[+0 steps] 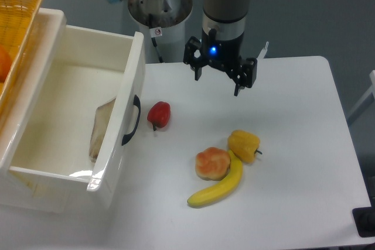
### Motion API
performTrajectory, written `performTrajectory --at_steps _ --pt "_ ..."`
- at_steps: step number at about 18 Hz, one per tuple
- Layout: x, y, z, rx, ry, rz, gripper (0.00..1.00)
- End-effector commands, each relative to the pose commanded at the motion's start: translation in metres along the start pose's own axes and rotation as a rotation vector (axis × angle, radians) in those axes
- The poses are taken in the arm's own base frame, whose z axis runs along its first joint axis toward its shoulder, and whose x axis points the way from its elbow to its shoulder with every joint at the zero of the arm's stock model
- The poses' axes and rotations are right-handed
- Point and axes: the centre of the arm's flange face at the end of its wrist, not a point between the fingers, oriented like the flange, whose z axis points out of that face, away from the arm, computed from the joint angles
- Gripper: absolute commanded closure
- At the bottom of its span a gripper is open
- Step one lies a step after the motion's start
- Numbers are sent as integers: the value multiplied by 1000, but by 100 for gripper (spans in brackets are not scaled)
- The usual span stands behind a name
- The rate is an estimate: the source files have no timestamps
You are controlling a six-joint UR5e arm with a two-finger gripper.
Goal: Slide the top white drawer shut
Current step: 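Move the open gripper down toward the open white drawer's front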
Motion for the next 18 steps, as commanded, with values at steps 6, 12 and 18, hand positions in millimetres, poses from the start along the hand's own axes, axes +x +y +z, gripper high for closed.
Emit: performTrajectory --at_steps 6,12,18 --pt "-2 -1 11 -11 5 -75 0" --pt "-12 -10 34 -5 -1 -336 0" --pt "-3 -9 55 -77 -7 -343 0"
